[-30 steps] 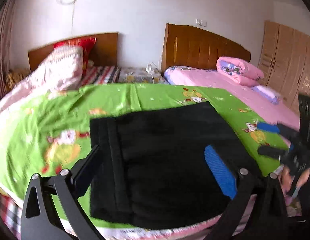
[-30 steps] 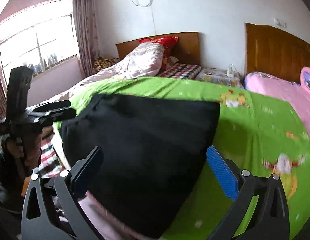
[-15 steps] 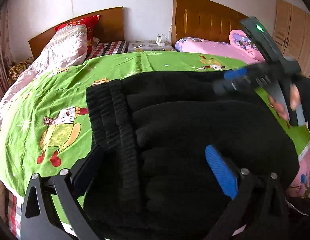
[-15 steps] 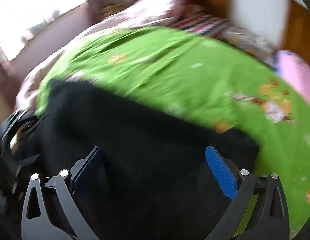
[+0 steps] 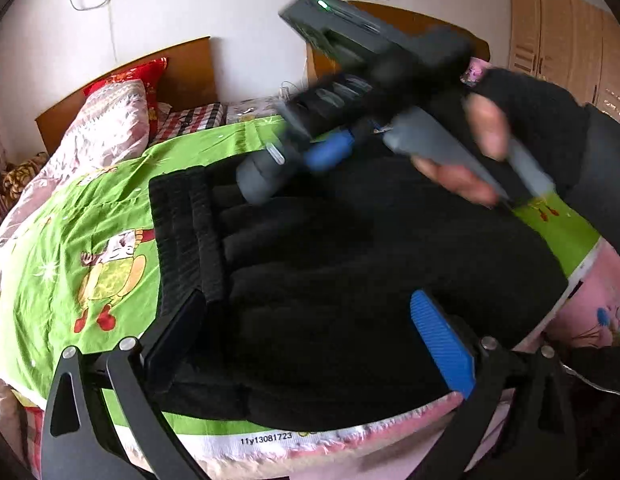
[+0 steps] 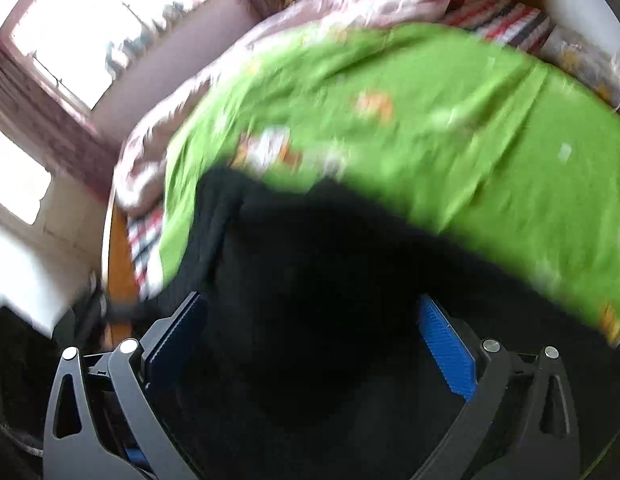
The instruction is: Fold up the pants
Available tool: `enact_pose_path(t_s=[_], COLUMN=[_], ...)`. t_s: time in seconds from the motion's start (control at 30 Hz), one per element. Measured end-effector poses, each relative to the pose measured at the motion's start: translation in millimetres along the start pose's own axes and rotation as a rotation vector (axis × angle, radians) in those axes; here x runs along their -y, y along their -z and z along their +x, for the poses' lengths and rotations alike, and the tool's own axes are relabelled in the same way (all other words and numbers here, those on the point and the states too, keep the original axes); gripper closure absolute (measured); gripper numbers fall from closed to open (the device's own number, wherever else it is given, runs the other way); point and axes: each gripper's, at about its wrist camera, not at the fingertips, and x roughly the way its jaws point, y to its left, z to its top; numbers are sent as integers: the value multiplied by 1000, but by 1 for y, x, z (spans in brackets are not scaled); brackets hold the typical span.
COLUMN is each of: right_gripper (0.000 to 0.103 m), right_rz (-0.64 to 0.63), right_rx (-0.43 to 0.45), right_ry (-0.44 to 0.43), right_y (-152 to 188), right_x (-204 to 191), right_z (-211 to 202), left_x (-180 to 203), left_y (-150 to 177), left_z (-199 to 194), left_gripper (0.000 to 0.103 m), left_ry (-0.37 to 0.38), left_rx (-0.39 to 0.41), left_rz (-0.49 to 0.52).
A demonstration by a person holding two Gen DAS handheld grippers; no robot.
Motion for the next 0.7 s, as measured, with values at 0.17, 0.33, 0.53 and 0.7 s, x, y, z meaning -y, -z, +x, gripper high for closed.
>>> enact_pose_path(t_s=[0.17,0.33,0.53,0.7], right_gripper=[4,4,4,4], right_rz=[126,-31,135,129], right_rx=[61,-66,91,125], right_ry=[-110,-103,-33,-63], right_y=[-6,14,3,30], right_x=[4,-30,14,5], right_z=[-22,-5,-22,-66], left_x=[-1,0,4,4], left_y=[1,1,-3,-2], left_z=[1,1,2,3], left_gripper=[1,1,1,1], left_ry=[4,-3,-22,-22], left_rx=[-7,-4,-31,-39], left_rz=[2,-7,-4,-1])
